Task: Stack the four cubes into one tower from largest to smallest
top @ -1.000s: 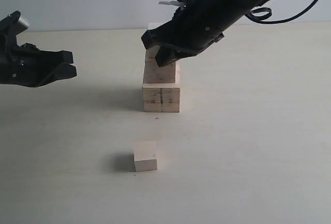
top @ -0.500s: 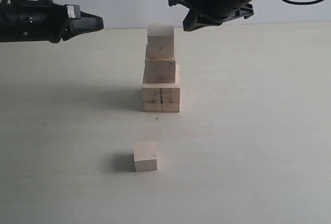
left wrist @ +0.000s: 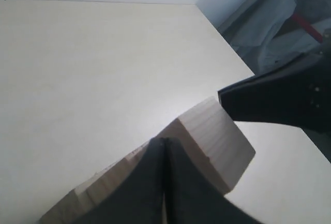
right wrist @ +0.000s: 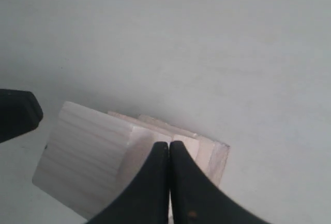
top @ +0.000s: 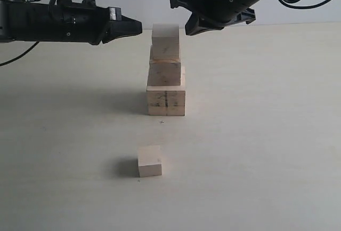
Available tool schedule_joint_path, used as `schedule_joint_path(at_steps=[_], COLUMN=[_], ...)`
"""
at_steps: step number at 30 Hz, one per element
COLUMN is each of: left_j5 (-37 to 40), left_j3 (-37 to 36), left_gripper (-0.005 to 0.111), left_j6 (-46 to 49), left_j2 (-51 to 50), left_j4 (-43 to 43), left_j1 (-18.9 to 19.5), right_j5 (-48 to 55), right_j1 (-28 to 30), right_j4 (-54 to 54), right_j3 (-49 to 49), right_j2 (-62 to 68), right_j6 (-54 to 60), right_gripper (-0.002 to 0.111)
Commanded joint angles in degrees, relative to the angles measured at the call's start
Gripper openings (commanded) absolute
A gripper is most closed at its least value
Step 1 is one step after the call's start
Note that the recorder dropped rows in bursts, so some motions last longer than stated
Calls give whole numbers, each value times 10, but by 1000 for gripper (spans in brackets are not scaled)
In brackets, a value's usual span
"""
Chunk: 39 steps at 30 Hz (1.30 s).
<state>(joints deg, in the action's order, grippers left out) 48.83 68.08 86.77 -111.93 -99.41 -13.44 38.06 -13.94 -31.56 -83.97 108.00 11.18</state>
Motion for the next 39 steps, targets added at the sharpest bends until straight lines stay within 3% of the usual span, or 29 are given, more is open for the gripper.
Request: schedule_joint_path(at_steps=[1,7,23,30,35,37,39], left_j5=[4,4,4,2,-53,-133,-275], left_j3=[5,5,5,5,5,-2,-22], left_gripper=[0,0,0,0,0,0,0], left_j6=[-2,-2,-34,-32,-71,-127,-161], left_j2=[-1,-1,-13,-14,29,71,143], left_j4=[-5,-5,-5,-5,-5,4,35], left_j1=[-4,-4,-8,-8,51,72,84], right_j5=[13,12,56,-28,-81,-62,-15], right_j1=[2,1,0,0,13,22,28], right_j4=[2,-60,-65,-41,34,119,244], right_j3=[-4,-4,-4,-4,-5,-5,-5], right_j2=[12,20,20,20,-19,-43,-57], right_j6=[7,54,66,39,37,-4,-71], right_gripper=[0,0,0,0,0,0,0])
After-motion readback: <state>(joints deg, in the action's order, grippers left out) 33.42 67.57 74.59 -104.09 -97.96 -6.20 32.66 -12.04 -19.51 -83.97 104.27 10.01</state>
